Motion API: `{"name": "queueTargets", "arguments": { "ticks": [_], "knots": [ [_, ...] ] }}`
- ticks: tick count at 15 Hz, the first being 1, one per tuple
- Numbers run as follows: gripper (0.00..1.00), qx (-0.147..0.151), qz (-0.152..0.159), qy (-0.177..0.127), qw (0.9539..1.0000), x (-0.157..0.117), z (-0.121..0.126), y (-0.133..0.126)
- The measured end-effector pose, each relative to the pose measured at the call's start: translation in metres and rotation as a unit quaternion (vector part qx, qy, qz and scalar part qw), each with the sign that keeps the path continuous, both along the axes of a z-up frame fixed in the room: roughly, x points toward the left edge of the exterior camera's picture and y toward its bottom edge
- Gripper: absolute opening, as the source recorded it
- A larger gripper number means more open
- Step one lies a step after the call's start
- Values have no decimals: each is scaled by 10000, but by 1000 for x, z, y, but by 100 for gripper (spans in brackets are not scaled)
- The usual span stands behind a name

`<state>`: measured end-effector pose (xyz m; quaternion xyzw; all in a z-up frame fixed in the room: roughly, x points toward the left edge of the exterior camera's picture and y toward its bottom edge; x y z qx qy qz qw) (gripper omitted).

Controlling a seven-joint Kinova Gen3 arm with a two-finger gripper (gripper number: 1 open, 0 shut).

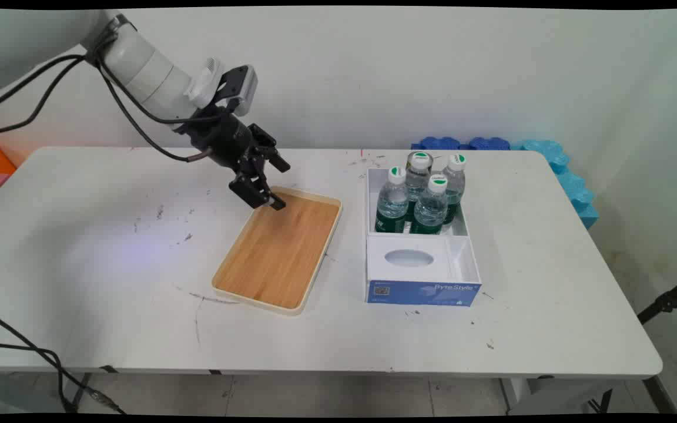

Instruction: Pick up the green bottle from the white box

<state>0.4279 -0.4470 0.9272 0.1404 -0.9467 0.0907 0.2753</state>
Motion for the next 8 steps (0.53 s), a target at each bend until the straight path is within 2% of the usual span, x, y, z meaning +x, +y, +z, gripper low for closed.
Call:
{"name": "queueTargets", "arguments": {
  "ticks": [3,8],
  "knots": [
    [100,105,119,103,9998,-13,1,-9],
    [100,263,306,304,9987,-62,-3,-32]
  ]
}}
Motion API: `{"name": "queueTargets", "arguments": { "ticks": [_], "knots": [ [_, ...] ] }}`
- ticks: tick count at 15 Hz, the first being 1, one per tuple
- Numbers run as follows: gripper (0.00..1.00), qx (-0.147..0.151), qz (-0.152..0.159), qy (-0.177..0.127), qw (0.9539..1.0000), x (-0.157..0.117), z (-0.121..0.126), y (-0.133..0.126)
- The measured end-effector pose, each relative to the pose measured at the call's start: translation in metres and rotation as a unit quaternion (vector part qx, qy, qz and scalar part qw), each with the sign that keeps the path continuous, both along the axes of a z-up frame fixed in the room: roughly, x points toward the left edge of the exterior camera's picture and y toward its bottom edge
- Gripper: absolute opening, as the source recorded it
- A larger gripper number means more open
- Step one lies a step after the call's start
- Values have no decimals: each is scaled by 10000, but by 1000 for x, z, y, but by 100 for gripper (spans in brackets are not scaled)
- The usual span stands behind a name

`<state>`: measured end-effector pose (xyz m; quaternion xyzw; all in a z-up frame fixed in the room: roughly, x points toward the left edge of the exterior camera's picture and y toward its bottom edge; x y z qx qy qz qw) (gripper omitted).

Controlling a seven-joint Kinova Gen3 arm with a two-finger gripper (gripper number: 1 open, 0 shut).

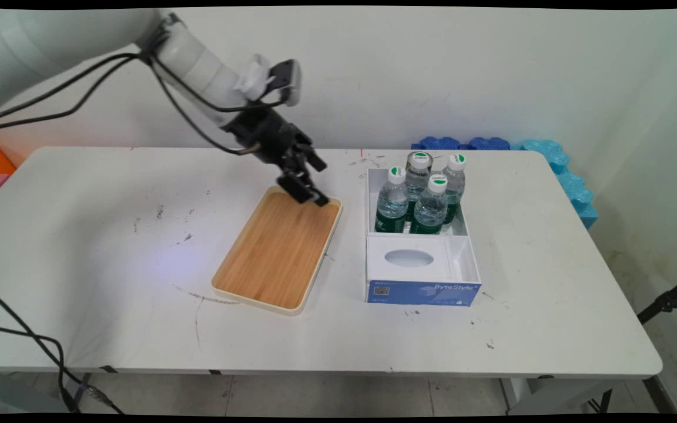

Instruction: Pick up the green bottle from the white box, then place the picked object on the tray

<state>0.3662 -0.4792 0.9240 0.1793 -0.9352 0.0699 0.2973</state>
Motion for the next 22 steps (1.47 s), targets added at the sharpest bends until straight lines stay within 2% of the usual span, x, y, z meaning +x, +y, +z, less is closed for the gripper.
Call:
{"name": "queueTargets", "arguments": {
  "ticks": [8,15,16,22],
  "knots": [
    [100,110,225,170,9995,-72,-24,-34],
    [100,148,384,198,9990,-105,-43,-52],
    [0,153,402,202,9989,-109,-45,-53],
    [0,192,476,194,9985,-112,-47,-53]
  ]
}}
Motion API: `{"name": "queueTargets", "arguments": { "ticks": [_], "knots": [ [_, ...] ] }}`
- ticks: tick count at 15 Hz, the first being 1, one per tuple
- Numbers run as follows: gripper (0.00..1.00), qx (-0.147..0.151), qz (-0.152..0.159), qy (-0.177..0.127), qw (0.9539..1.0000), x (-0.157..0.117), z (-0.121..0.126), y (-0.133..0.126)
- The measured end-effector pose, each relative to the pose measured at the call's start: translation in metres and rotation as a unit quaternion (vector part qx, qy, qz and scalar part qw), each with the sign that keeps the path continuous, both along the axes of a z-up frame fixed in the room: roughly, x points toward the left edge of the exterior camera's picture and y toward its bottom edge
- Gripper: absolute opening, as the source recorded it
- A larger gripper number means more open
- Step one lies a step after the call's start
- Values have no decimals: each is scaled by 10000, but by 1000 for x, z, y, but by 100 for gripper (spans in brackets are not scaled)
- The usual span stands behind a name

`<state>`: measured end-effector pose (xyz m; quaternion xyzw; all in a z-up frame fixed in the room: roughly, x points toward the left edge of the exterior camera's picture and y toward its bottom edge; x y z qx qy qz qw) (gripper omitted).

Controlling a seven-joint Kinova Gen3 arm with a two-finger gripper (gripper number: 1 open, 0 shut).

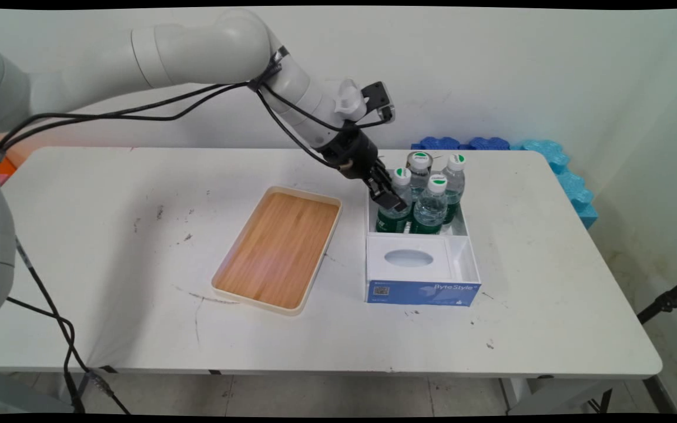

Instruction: Place the picked object on the tray

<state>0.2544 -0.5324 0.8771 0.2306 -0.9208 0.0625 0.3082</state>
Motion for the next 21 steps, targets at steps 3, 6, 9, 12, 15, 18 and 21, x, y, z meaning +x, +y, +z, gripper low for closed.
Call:
{"name": "queueTargets", "arguments": {
  "ticks": [3,6,9,12,15,18,21],
  "knots": [
    [0,5,21,19,10000,5,6,2],
    [0,-20,59,123,9999,14,23,3],
    [0,-58,104,240,9996,29,47,4],
    [0,-58,150,345,9993,43,68,5],
    [0,-77,244,411,9988,67,87,9],
    [0,-85,354,394,9986,92,94,13],
    [0,-63,468,331,9983,116,93,18]
  ]
}}
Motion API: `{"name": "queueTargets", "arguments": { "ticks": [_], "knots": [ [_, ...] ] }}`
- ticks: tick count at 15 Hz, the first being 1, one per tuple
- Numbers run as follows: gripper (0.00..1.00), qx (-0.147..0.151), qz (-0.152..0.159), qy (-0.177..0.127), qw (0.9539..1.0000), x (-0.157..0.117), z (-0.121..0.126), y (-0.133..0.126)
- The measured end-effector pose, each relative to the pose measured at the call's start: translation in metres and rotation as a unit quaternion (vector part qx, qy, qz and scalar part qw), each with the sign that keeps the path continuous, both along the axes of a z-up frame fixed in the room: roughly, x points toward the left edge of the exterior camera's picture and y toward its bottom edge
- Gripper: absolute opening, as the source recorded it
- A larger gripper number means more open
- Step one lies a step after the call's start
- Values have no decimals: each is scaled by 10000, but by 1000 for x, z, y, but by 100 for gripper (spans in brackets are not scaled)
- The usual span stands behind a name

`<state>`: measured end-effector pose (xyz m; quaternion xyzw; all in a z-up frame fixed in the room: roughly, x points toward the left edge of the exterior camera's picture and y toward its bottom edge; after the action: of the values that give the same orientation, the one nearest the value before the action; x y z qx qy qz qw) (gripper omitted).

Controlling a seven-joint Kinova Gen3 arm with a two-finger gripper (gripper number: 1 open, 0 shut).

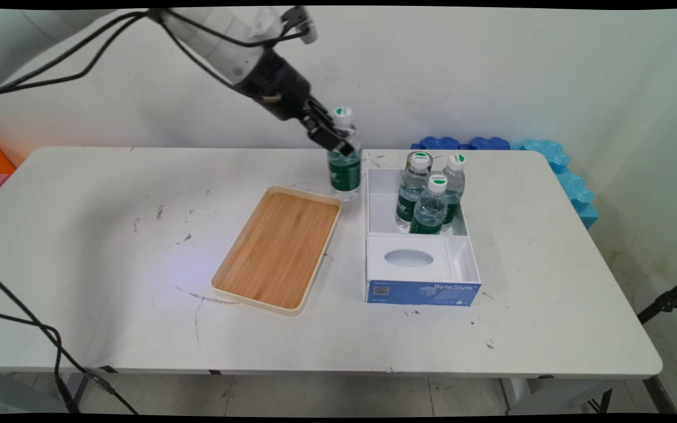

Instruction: Place the picked object on the tray

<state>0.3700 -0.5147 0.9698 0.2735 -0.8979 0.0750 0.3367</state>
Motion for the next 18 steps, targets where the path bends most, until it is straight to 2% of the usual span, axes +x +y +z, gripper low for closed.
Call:
{"name": "queueTargets", "arguments": {
  "ticks": [8,13,18],
  "knots": [
    [0,88,521,-378,9979,72,-32,12],
    [0,155,756,-563,9954,98,-54,13],
    [0,212,871,-636,9939,108,-72,13]
  ]
}}
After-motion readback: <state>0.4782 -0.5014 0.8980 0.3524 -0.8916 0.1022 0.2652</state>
